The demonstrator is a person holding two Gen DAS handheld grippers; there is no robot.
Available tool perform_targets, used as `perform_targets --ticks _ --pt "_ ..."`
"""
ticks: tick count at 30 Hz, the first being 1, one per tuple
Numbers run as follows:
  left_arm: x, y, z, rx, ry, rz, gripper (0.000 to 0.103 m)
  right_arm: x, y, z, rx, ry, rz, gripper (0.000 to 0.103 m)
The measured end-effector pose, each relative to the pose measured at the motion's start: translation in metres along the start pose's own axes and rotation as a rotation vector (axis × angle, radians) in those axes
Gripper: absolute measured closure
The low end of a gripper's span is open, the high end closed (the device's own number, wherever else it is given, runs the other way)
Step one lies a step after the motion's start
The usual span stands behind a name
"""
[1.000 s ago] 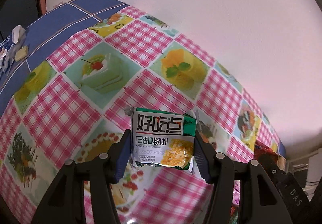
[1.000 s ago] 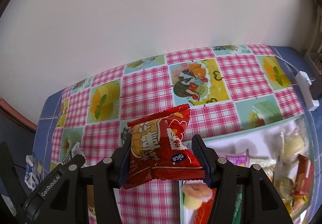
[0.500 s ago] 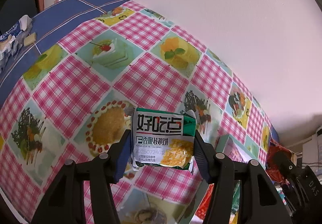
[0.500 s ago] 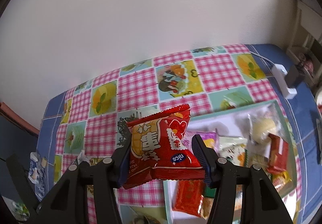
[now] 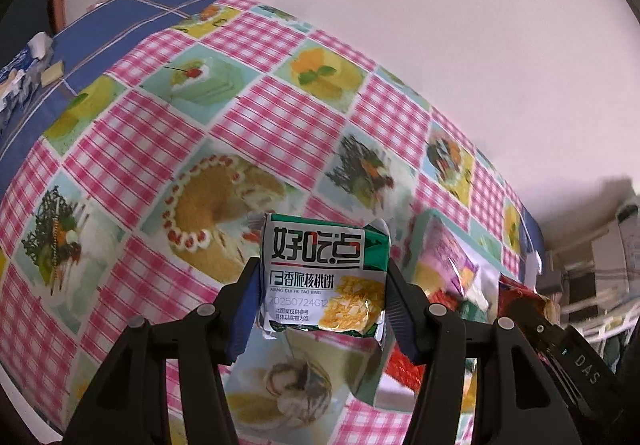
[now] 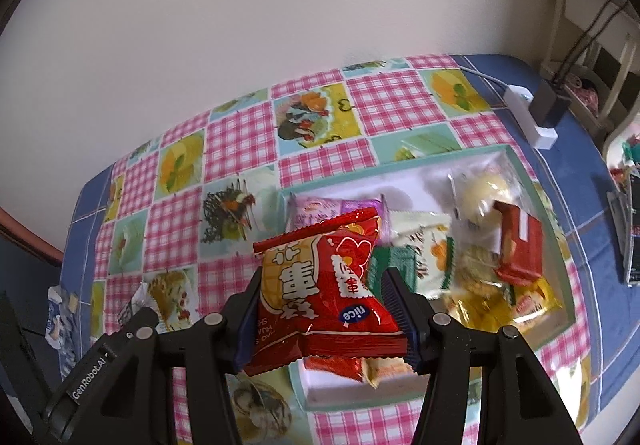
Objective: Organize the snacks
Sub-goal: 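Carry the biscuit packet over the tray with the left tool while the right tool carries the red bag, then open the left tool to drop the biscuit packet in the tray while the right tool drops the red bag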
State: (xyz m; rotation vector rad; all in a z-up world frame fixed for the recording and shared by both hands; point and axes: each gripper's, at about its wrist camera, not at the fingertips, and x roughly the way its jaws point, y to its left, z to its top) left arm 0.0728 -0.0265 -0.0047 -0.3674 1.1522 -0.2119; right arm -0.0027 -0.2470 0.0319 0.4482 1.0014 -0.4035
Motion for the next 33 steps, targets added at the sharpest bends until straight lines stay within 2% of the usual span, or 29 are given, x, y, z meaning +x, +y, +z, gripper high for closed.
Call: perform_targets --ticks 9,17,22,33 --pt "0.007 -0.042 -0.031 0.153 0.065 -0.076 0.043 0.000 -0.029 -0.025 0.034 0.033 -0.030 0.043" --pt "0.035 -0.084 -0.056 0.303 0.149 -0.108 0.043 0.014 -0.085 -0.027 0.197 0.070 -0.081 0.043" --pt "0.054 -0.102 -0.070 0.364 0.189 -0.114 0.043 0.026 -0.105 -0.025 0.250 0.093 -0.096 0.043" --pt "0.076 -0.119 -0.074 0.419 0.175 -0.122 0.043 0.051 -0.107 -0.023 0.262 0.101 -0.072 0.043"
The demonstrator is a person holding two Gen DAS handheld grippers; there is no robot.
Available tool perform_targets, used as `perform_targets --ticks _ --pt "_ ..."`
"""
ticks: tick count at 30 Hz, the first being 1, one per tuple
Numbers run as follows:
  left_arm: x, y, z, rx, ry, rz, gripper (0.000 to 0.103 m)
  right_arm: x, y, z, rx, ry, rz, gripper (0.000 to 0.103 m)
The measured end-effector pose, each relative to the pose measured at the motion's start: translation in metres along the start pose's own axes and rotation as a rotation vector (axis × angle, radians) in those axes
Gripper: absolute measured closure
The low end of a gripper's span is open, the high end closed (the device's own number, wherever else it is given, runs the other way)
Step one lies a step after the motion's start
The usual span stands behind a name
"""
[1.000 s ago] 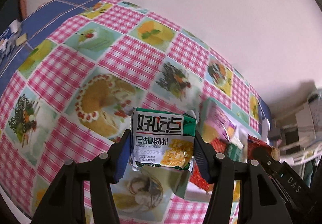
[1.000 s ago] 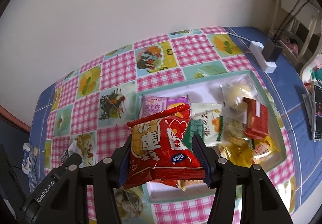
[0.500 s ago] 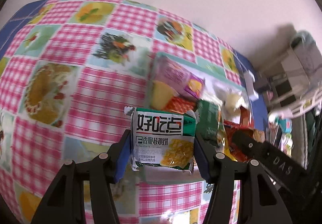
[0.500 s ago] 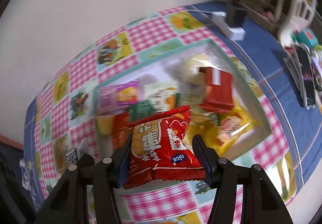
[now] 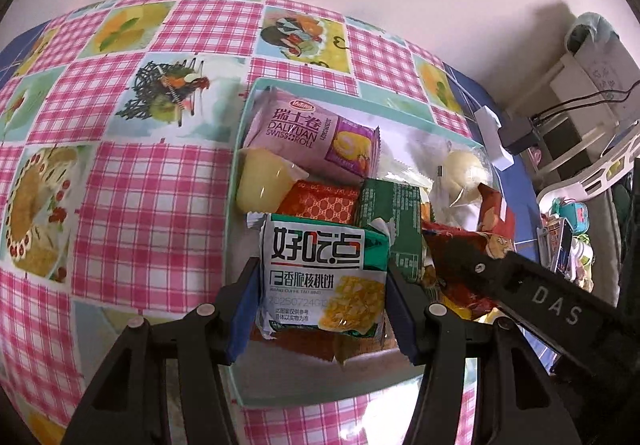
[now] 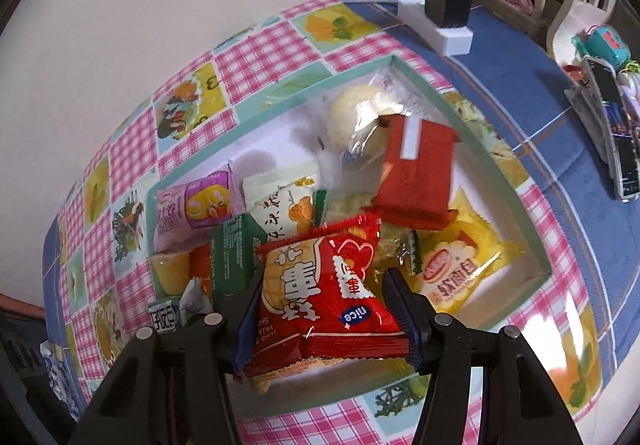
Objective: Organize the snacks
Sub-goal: 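Open the left tool to drop the biscuit packet in the tray while the right tool drops the red bag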
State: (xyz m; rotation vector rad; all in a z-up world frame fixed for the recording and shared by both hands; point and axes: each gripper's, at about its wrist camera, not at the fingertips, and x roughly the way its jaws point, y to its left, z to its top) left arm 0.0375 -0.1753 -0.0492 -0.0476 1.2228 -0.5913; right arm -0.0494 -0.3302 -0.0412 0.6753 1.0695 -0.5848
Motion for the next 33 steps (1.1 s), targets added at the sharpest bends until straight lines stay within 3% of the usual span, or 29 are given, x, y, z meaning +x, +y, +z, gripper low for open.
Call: perform_targets --ticks 4,10,19,28,31,33 --pt "0.005 0.002 0.001 -0.016 0.012 0.000 0.041 0.001 0.001 -0.001 -0.005 -0.003 -0.003 0.042" --pt "-0.007 0.005 0.003 -0.034 -0.015 -0.006 0.026 -0.011 0.000 0.001 0.000 -0.032 0.047 0.040" --pt "-0.037 0.018 0.001 -0.093 -0.061 0.040 0.023 -0.031 0.007 -0.004 -0.028 -0.078 0.057 0.034" --pt "-0.065 0.072 -0.004 -0.212 -0.090 0.259 0.022 -0.031 0.019 -0.023 -0.088 -0.065 0.035 0.035" --pt "-0.069 0.092 -0.012 -0.244 -0.084 0.345 0.004 -0.030 0.023 -0.033 -0.113 -0.061 0.035 0.033" --pt "-0.071 0.101 -0.017 -0.251 -0.082 0.378 0.004 -0.029 0.024 -0.041 -0.124 -0.059 0.030 0.029"
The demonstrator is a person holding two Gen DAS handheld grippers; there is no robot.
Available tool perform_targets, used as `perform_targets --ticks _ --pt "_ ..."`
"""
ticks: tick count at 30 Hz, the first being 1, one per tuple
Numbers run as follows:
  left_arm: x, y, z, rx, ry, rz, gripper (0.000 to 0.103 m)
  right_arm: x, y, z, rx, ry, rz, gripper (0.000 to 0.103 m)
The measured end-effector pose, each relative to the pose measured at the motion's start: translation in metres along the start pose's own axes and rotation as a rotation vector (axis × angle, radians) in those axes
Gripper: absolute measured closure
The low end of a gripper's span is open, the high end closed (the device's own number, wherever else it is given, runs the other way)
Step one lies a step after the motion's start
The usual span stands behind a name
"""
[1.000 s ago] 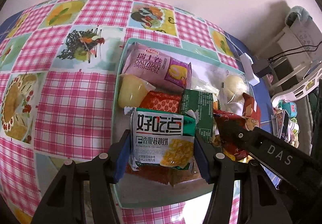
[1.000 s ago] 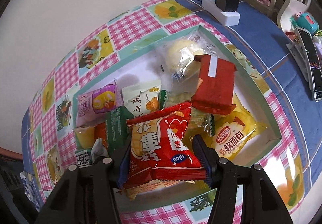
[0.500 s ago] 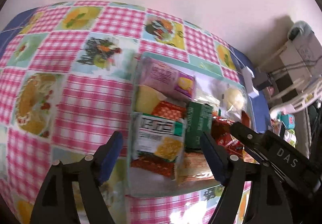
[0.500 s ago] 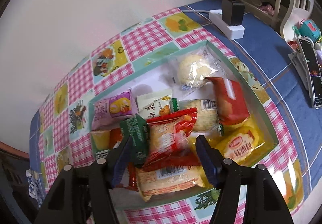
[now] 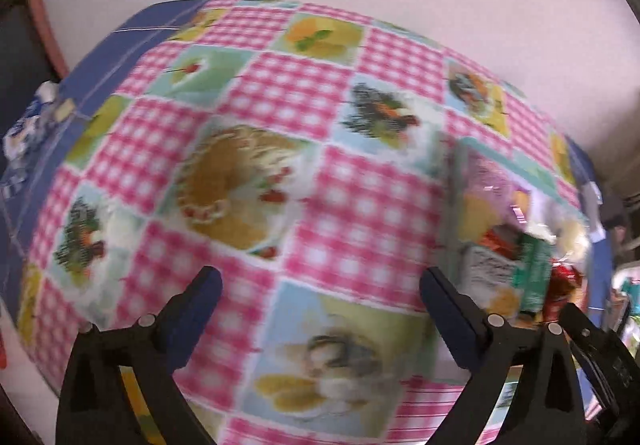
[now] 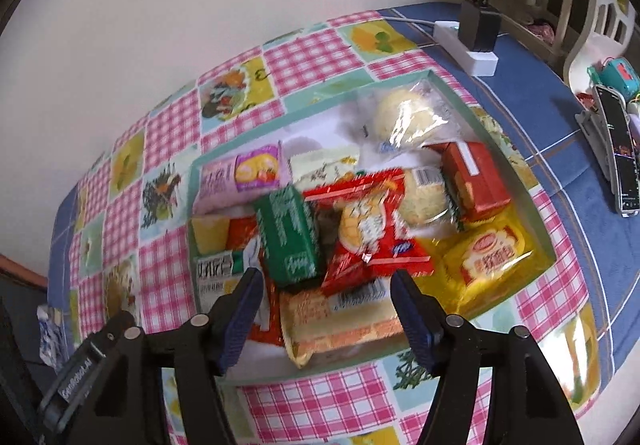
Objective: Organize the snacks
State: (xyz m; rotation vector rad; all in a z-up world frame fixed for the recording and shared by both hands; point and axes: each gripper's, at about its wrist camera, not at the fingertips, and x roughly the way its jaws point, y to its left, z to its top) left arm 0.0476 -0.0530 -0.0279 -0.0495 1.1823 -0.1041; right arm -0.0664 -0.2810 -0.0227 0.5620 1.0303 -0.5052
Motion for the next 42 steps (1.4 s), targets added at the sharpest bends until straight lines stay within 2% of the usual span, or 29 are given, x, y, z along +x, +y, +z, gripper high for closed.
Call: perform_targets --ticks 6,11,19,27,33,42 --pt "-0.010 0.015 -0.010 0.028 -0.035 0.053 0.004 0.000 0.008 -0.024 -0.052 0.020 0.002 0.029" --pt "-0.018 0.021 -0.025 0.070 -0.048 0.066 0.004 -0.006 0.012 -0.038 -0.088 0.023 0.003 0.029" --pt "-0.036 0.029 -0.043 0.091 -0.072 0.038 0.004 -0.026 0.017 -0.057 -0.154 -0.019 -0.013 0.029" --pt "-0.055 0.031 -0.050 0.099 -0.103 0.020 0.004 -0.042 0.020 -0.059 -0.162 -0.073 -0.008 0.029" --pt "-0.066 0.026 -0.049 0.145 -0.142 0.054 0.004 -0.044 0.020 -0.059 -0.169 -0.083 -0.006 0.029" --pt "-0.069 0.026 -0.047 0.152 -0.143 0.093 0.004 -0.042 0.022 -0.058 -0.185 -0.085 -0.021 0.029"
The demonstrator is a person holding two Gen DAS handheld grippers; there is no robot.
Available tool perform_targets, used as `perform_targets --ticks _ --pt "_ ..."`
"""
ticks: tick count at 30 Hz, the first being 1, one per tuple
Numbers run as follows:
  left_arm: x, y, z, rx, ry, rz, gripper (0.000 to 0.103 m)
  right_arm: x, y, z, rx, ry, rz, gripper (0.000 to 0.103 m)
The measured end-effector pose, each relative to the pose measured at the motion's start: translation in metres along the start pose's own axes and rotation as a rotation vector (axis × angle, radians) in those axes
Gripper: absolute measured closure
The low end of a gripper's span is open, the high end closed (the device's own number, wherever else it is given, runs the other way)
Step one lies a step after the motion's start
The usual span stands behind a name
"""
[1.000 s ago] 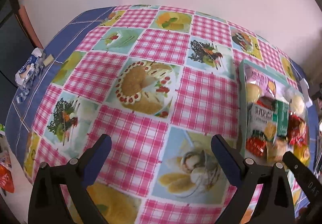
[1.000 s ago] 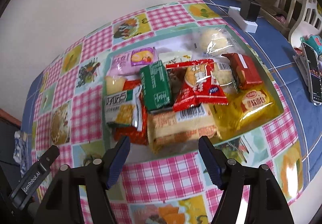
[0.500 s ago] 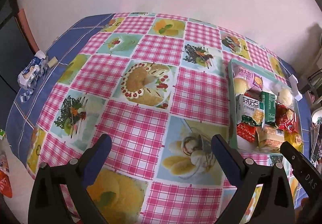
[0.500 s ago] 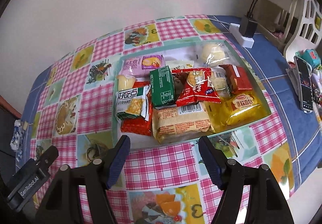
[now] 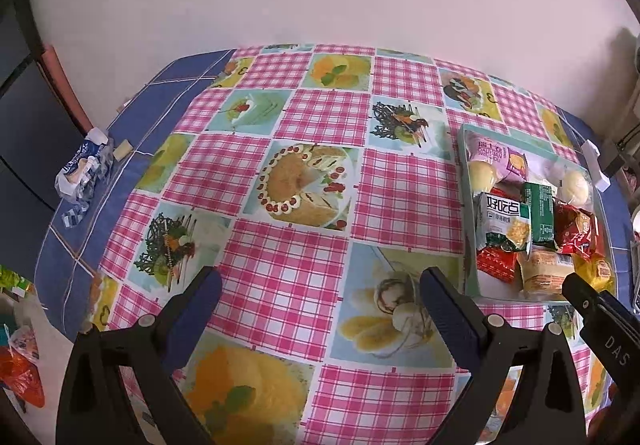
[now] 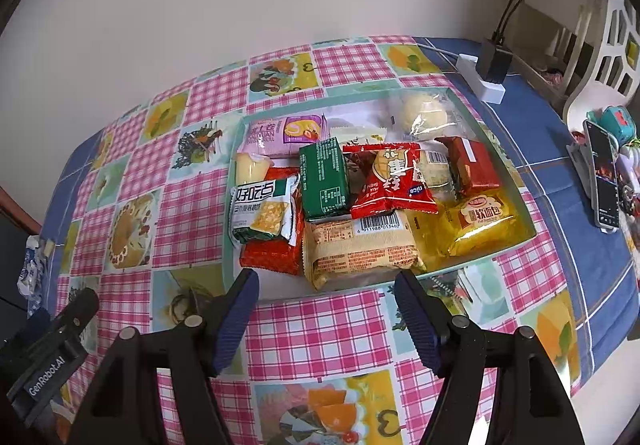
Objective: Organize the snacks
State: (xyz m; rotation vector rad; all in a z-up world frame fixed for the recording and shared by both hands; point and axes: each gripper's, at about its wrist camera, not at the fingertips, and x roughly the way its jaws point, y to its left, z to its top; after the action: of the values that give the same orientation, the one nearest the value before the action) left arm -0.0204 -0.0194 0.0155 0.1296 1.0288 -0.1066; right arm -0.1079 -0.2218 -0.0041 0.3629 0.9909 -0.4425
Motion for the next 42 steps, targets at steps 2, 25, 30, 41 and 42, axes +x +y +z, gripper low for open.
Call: perform_targets --ticks 2,25,30,41,42 --pt "0.001 -0.001 0.000 0.006 0.005 0.005 0.004 0.000 0.001 0.000 -0.002 0.001 -0.002 0.029" --pt "0.010 -0.002 -0.001 0.015 0.049 0.016 0.004 0.004 0.004 0.001 -0.028 0.007 -0.004 0.029" --pt "0.011 0.000 -0.001 0.003 0.051 0.025 0.004 0.005 0.001 0.002 -0.022 0.005 0.000 0.023" --pt "0.013 0.004 -0.001 -0.014 0.059 0.023 0.004 0.004 0.003 0.002 -0.029 -0.017 0.022 0.002" --pt "0.014 0.005 -0.001 -0.018 0.059 0.024 0.004 0.004 0.003 0.003 -0.032 -0.020 0.025 0.000"
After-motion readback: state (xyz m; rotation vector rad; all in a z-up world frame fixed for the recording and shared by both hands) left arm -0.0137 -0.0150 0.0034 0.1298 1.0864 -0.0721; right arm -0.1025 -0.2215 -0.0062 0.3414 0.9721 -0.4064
